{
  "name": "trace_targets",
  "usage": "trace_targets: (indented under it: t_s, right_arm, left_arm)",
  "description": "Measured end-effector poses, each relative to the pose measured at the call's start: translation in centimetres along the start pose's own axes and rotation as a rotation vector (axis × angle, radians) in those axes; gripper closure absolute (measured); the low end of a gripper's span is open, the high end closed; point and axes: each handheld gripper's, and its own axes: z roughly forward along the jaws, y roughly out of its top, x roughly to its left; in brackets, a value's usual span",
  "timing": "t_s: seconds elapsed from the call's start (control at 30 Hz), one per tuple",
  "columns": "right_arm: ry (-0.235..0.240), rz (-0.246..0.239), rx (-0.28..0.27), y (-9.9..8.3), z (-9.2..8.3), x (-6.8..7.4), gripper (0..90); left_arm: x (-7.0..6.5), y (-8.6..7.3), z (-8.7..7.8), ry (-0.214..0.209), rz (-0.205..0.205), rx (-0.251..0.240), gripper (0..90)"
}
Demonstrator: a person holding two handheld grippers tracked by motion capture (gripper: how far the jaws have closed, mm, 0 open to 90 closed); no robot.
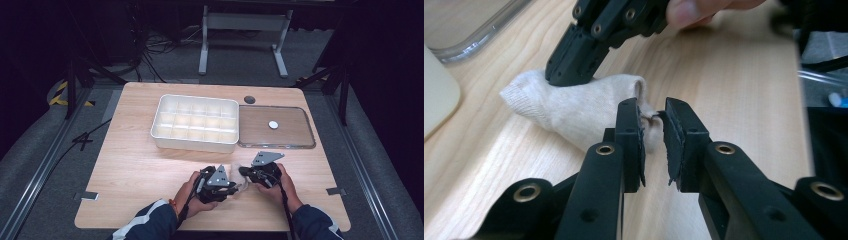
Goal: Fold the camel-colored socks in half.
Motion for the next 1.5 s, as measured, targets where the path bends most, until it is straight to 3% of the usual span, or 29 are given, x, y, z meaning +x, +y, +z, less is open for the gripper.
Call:
trace_targets:
  t_s: [0.13, 0.23, 0.27, 0.33, 0.53, 0.67, 0.8, 0.87, 0.97, 1.07, 1.2, 1.27, 1.4, 1.5]
  right_arm:
    - [-0.013, -0.02, 0.012, 0.2, 0.0, 0.3, 88.5]
    - [-0.019, -0.038, 0.019, 0.3, 0.0, 0.4, 88.5]
    - [-0.02, -0.044, 0.018, 0.3, 0.0, 0.4, 88.5]
    - [-0.018, -0.041, 0.018, 0.2, 0.0, 0.4, 88.5]
    - [-0.007, -0.038, 0.013, 0.2, 0.0, 0.2, 88.5]
    - [-0.004, -0.026, 0.01, 0.1, 0.0, 0.1, 88.3]
    - [-0.012, -0.023, 0.011, 0.0, 0.0, 0.1, 87.3]
    - [-0.026, -0.032, 0.02, 0.0, -0.1, -0.1, 86.6]
    - [-0.02, -0.001, 0.021, -0.3, -0.4, -0.7, 88.6]
    - [-0.047, 0.002, 0.046, -0.7, -0.3, -1.1, 88.7]
    - [-0.04, 0.035, -0.045, -0.2, -1.4, -1.2, 87.8]
    - [-0.004, 0.031, -0.101, 0.1, -1.8, -1.0, 85.4]
    - [0.048, -0.003, -0.126, 0.6, -1.5, 0.0, 84.7]
    - [0.064, -0.035, -0.102, 0.9, -0.8, 0.8, 85.6]
  left_arm:
    - [1.3, 0.3, -0.3, 0.013, -0.049, -0.057, 78.3]
    - [1.7, 0.3, 1.2, -0.03, -0.078, -0.063, 74.8]
    - [1.6, 0.3, 1.9, -0.032, -0.053, -0.033, 73.8]
    - [1.4, 0.0, 2.5, -0.037, -0.042, -0.011, 72.3]
    - [1.3, -0.5, 3.3, -0.044, -0.033, 0.002, 73.8]
    - [0.9, -0.6, 3.6, -0.019, 0.009, 0.009, 73.8]
    - [0.9, -1.0, 3.7, -0.024, -0.021, -0.014, 74.8]
    - [0.9, -1.1, 3.7, -0.022, -0.019, -0.019, 75.4]
    - [1.0, -1.2, 3.7, -0.026, -0.018, -0.019, 75.4]
    - [1.0, -1.2, 3.7, -0.027, -0.021, -0.024, 75.4]
    - [1.0, -1.3, 3.7, -0.024, -0.016, -0.025, 75.4]
    - [0.9, -1.3, 3.7, -0.02, -0.013, -0.023, 75.4]
    - [0.9, -1.3, 3.7, -0.017, -0.01, -0.021, 75.4]
    - [0.8, -1.2, 3.7, -0.017, -0.009, -0.021, 75.4]
